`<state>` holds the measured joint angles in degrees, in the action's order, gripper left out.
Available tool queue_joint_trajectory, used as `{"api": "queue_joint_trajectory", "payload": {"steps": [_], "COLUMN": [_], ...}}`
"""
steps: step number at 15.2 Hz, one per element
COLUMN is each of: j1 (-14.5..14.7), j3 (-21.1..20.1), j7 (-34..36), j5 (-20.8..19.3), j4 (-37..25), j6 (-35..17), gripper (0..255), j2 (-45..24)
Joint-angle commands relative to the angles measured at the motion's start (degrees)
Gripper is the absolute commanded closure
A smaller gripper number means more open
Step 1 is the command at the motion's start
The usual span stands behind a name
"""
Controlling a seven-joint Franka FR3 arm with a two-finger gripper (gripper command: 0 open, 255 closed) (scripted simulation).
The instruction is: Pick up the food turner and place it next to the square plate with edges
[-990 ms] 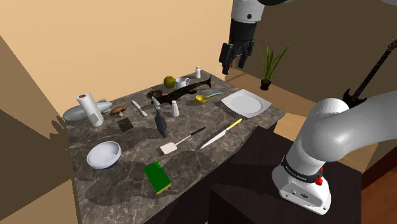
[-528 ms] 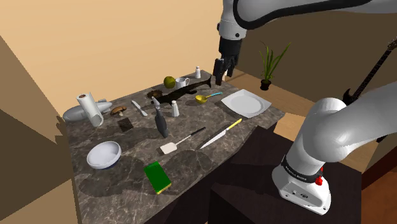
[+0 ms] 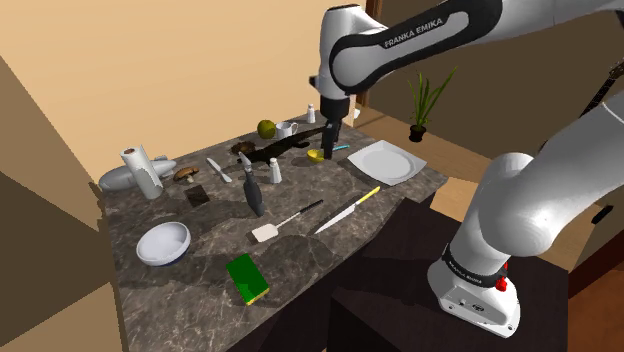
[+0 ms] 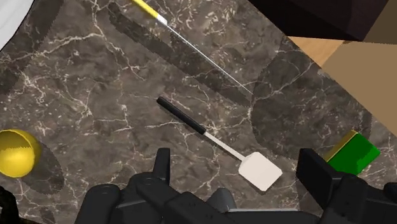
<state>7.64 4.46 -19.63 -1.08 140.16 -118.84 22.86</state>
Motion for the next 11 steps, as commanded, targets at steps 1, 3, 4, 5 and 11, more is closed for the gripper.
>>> {"api": "queue_joint_trajectory", "payload": {"steps": [1,3,4,5,11], "j1": [1.1,2.1,2.6,3.0,5.0], "j3": [0.5,0.9,1.0,1.1,0.4], "j7": [-4.5,-8.8,-10.9,-13.0,-25.1], "j5": [-0.3,-0.4,-0.5,-0.5,-0.7], "j4": [-0.2,-0.7,-1.1,-1.5,-4.9], "j6": [-3.3,-6.4,-8.0,-9.5,-17.8], "gripper": [0,0,0,0,0], "j2": [-3.8,-7.9,-10.0,-12.1,-24.7]}}
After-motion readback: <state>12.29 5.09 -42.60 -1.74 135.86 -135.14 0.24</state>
